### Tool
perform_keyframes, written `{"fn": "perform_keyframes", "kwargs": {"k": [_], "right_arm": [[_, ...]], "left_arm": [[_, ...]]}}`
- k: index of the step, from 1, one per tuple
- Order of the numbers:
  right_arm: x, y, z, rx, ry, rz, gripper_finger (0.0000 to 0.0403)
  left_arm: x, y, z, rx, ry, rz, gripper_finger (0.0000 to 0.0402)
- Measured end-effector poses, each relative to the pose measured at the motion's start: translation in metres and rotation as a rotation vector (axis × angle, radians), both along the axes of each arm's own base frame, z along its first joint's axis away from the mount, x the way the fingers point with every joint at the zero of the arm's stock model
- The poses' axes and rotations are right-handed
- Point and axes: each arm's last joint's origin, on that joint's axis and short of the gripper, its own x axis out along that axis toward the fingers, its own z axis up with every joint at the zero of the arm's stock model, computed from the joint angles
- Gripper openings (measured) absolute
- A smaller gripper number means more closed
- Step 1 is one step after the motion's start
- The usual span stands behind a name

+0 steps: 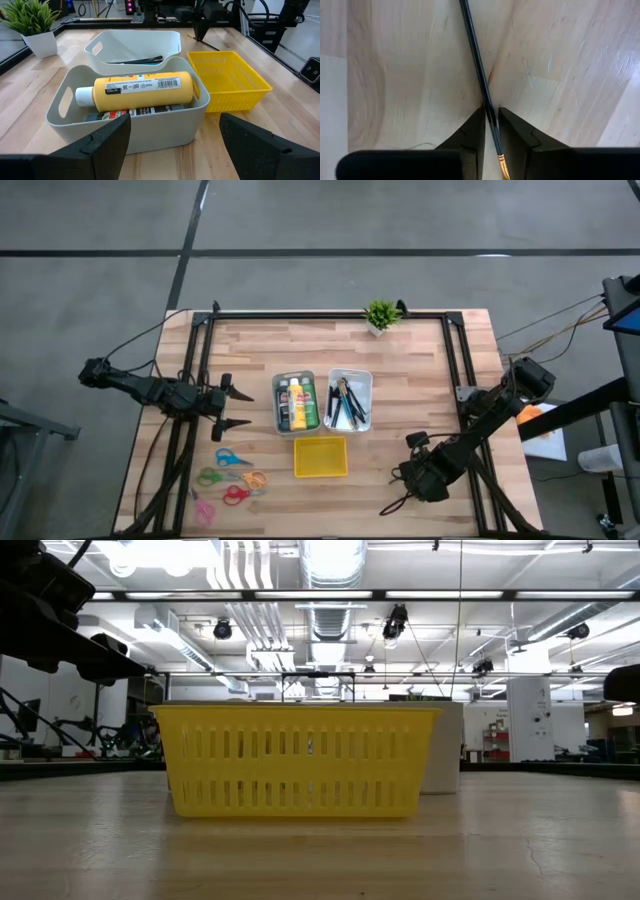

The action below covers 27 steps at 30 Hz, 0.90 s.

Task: Pick & Place Paint Supplies
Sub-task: Put the gold paint brush into the white bin

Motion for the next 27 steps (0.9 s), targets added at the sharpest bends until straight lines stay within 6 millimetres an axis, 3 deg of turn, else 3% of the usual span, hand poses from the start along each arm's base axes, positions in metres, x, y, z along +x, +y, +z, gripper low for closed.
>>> {"fn": "perform_keyframes", "kwargs": {"k": [4, 17, 27], "right_arm": [[0.000, 0.000, 0.000, 0.001, 0.000, 0.000, 0.0016], [-0.001, -0.001, 0.002, 0.000, 0.000, 0.002, 0.0013], [-0.014, -0.017, 0.040, 0.016, -0.079, 0.009, 0.0012]], "left_arm": [[0.000, 0.000, 0.000, 0.000, 0.000, 0.000, 0.0306], [0.000, 0.000, 0.000, 0.000, 0.000, 0.000, 0.0306], [0.000, 0.000, 0.000, 0.000, 0.000, 0.000, 0.0306]]}}
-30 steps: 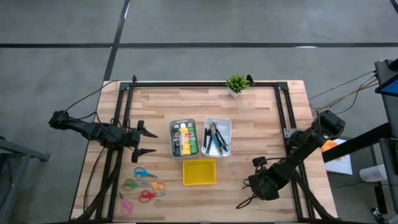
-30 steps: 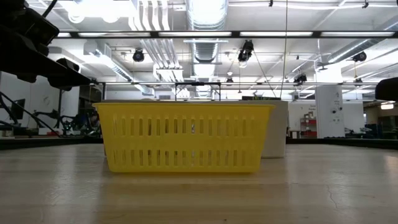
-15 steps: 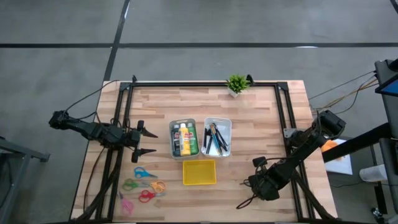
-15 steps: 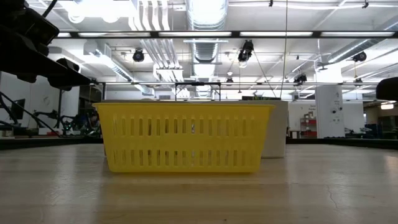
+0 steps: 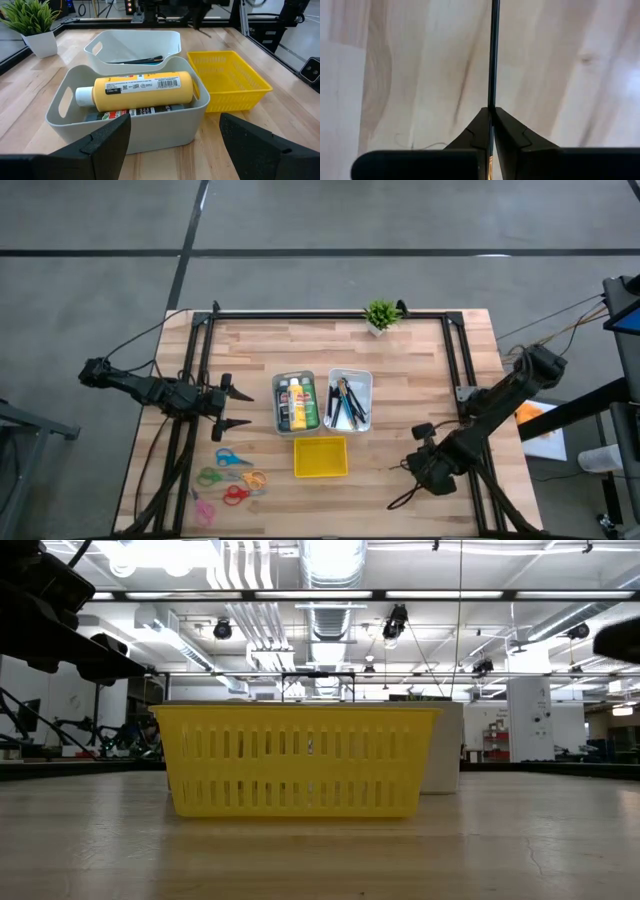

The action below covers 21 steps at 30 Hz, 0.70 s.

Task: Pick & Place Paint Supplies
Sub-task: Put the gold paint brush into the white bin

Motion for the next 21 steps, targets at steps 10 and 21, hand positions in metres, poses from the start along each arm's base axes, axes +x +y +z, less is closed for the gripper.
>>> {"fn": "perform_keyframes", "kwargs": {"k": [10, 21], "right_arm": [[-0.010, -0.044, 0.053, 0.039, -0.197, -0.125, 0.0012], [-0.007, -0.114, 0.103, 0.104, -0.616, -0.567, 0.0012]], "left_arm": [[0.000, 0.000, 0.000, 0.000, 0.000, 0.000, 0.0306], [0.000, 0.000, 0.000, 0.000, 0.000, 0.000, 0.0306]]}}
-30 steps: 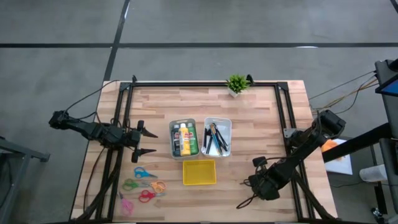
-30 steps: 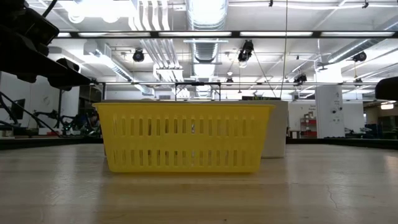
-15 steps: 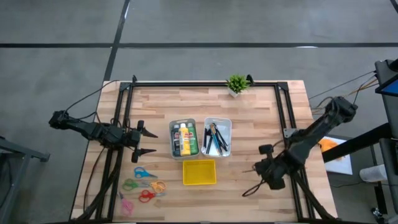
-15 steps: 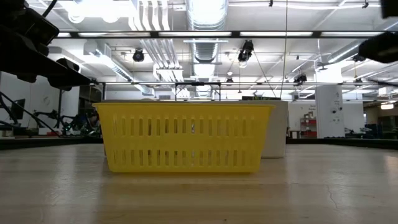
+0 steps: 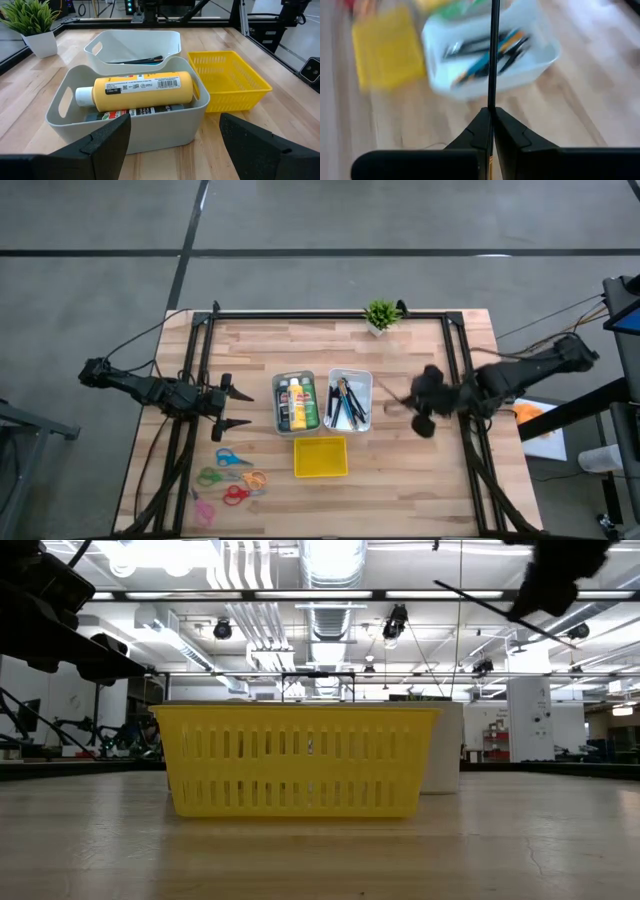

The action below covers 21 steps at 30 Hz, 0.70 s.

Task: Pick & Place Paint Supplies
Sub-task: Put the gold paint brush into the white bin

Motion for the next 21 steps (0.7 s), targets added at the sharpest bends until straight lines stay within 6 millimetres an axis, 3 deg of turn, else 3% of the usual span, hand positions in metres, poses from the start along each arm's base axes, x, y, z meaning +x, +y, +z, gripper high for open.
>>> {"fn": "perform_keyframes", "kwargs": {"k": [9, 16, 21], "right_arm": [[0.024, -0.049, 0.011, 0.219, -0.184, -0.342, 0.0012], [0.054, -0.074, -0.001, 0.333, -0.208, -0.463, 0.0012], [0.076, -0.085, -0.022, 0.419, -0.155, -0.510, 0.0012]], "left_arm": [[0.000, 0.000, 0.000, 0.000, -0.001, 0.000, 0.0306], [0.000, 0.000, 0.000, 0.000, 0.000, 0.000, 0.0306], [0.000, 0.000, 0.000, 0.000, 0.000, 0.000, 0.0306]]}}
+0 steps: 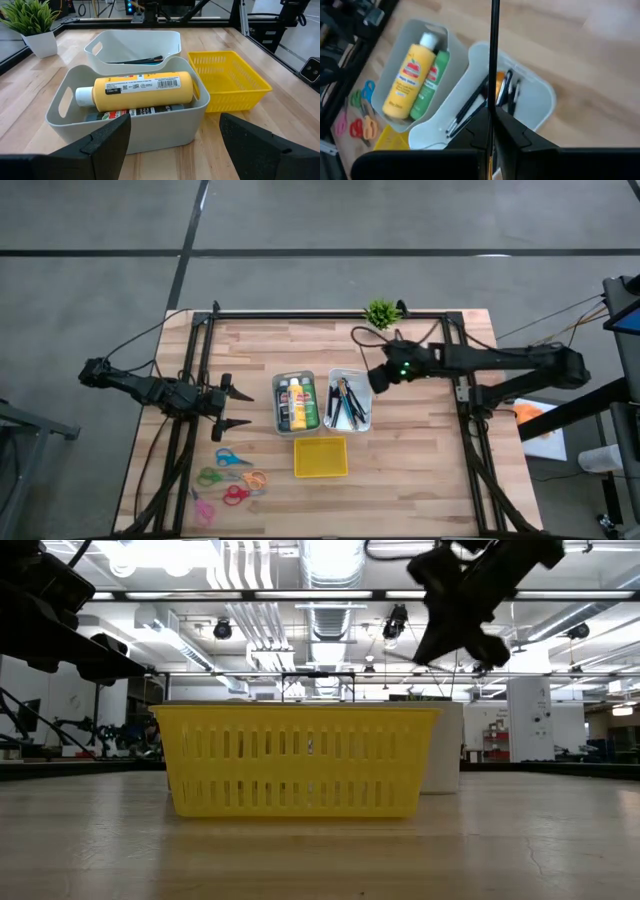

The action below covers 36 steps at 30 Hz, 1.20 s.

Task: Pick & Place Paint Supplies
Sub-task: Put the gold paint brush into the white bin

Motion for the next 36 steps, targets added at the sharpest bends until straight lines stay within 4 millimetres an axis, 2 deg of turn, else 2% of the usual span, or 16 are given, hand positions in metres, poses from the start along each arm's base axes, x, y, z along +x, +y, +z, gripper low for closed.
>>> {"fn": "perform_keyframes", "kwargs": {"k": [6, 12, 36], "right_arm": [[0.021, -0.001, -0.027, 0.131, 0.068, 0.042, 0.0012], [0.035, -0.001, -0.045, 0.211, 0.093, 0.042, 0.0012], [0.062, -0.002, -0.096, 0.356, 0.184, 0.039, 0.0012]], "left_arm": [[0.000, 0.000, 0.000, 0.000, 0.000, 0.000, 0.0306], [0.000, 0.000, 0.000, 0.000, 0.000, 0.000, 0.0306], [0.000, 0.000, 0.000, 0.000, 0.000, 0.000, 0.0306]]}}
